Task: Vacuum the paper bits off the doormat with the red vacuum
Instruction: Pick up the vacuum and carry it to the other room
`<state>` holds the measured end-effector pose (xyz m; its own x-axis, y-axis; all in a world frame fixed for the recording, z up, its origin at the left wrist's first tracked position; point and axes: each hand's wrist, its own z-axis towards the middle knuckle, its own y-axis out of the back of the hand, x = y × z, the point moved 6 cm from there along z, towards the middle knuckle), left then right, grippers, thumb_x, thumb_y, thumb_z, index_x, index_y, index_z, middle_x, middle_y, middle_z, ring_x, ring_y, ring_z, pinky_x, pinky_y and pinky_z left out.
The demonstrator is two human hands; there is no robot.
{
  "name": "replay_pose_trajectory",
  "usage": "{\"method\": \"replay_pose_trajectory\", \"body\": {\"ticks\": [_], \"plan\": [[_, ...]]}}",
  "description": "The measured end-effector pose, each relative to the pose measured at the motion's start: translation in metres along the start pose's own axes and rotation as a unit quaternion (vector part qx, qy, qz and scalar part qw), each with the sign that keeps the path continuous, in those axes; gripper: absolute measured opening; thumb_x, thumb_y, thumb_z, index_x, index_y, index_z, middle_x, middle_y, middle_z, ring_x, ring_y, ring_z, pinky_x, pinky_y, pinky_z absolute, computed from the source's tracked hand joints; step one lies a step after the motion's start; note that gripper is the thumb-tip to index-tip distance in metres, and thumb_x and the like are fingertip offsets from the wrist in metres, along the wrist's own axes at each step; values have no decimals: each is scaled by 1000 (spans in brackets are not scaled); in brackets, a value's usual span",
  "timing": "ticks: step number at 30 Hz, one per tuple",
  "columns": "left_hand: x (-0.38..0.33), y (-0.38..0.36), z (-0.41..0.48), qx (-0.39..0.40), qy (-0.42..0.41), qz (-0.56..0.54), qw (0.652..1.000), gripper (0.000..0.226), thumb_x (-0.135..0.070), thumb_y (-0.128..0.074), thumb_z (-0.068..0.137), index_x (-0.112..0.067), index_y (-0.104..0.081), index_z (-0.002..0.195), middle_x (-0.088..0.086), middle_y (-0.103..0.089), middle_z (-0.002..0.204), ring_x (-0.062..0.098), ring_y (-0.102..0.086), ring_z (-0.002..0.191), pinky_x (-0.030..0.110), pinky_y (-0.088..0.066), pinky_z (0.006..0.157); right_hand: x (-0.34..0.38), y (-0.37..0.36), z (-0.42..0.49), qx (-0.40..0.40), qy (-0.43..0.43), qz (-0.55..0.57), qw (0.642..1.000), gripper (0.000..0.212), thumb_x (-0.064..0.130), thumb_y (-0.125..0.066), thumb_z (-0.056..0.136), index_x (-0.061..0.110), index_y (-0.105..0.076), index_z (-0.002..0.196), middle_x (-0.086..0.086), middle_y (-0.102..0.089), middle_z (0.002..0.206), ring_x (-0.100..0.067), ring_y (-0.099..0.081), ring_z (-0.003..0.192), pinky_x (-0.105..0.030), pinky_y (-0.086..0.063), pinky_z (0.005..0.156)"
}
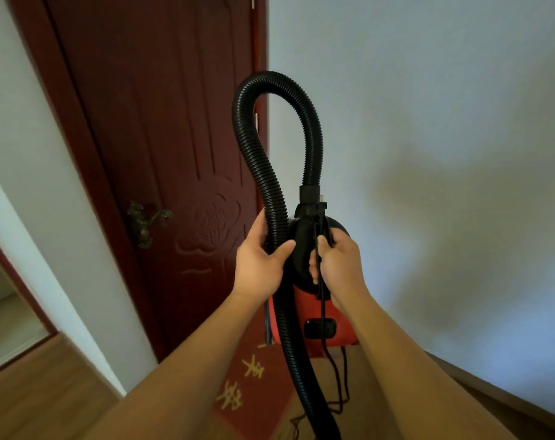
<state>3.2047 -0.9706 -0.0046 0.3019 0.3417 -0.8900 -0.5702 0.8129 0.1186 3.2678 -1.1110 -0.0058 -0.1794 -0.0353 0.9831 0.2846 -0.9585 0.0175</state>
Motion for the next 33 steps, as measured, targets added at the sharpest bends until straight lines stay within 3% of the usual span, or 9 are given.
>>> {"method": "replay_pose_trajectory", "body": {"ticks": [3, 8, 21, 25, 30, 33], "plan": [[-12, 1, -4, -31, -10, 25, 999, 64, -6, -69, 92, -30, -47, 148, -16, -69, 125, 0, -64, 117, 33, -51, 106, 7, 0, 5, 28, 13, 5, 1000, 21, 10, -40, 106, 4, -56, 96, -4, -55, 58, -19, -46, 43, -32, -41, 42], [-29, 3, -15, -92, -3, 55, 994, 66, -8, -69, 93, -34, -45, 149, -17, -68, 123, -4, -63, 114, 27, -52, 102, 15, -4, 11, 92, 31, 9, 995, 21, 12, -41, 106, 8, -58, 95, -5, -56, 59, -22, -48, 46, -32, -43, 44], [-58, 47, -55, -249, 49, 131, 958, 73, -22, -74, 92, -47, -37, 149, -22, -67, 121, 2, -61, 119, 40, -58, 98, 38, -46, -3, 239, 38, 45, 969, 21, 12, -42, 106, 9, -57, 91, -7, -55, 60, -19, -48, 44, -30, -41, 42], [-75, 77, -77, -280, 44, 135, 949, 72, -20, -72, 93, -45, -37, 150, -12, -71, 118, 12, -68, 111, 44, -60, 92, 51, -73, -26, 282, 38, 59, 957, 20, 12, -43, 106, 8, -59, 94, -8, -54, 61, -20, -47, 46, -31, -41, 43], [-94, 120, -118, -328, 44, 156, 931, 71, -19, -73, 92, -52, -38, 144, -12, -76, 102, 10, -74, 90, 45, -62, 83, 62, -110, -69, 324, 27, 77, 943, 20, 12, -43, 106, 7, -60, 97, -6, -53, 60, -17, -46, 44, -30, -39, 41], [-101, 150, -145, -343, 47, 158, 925, 72, -18, -72, 92, -43, -39, 151, -9, -76, 102, 12, -74, 89, 43, -63, 82, 64, -135, -100, 348, 20, 80, 934, 20, 13, -43, 105, 10, -61, 97, -6, -53, 60, -17, -46, 44, -30, -39, 41]]}}
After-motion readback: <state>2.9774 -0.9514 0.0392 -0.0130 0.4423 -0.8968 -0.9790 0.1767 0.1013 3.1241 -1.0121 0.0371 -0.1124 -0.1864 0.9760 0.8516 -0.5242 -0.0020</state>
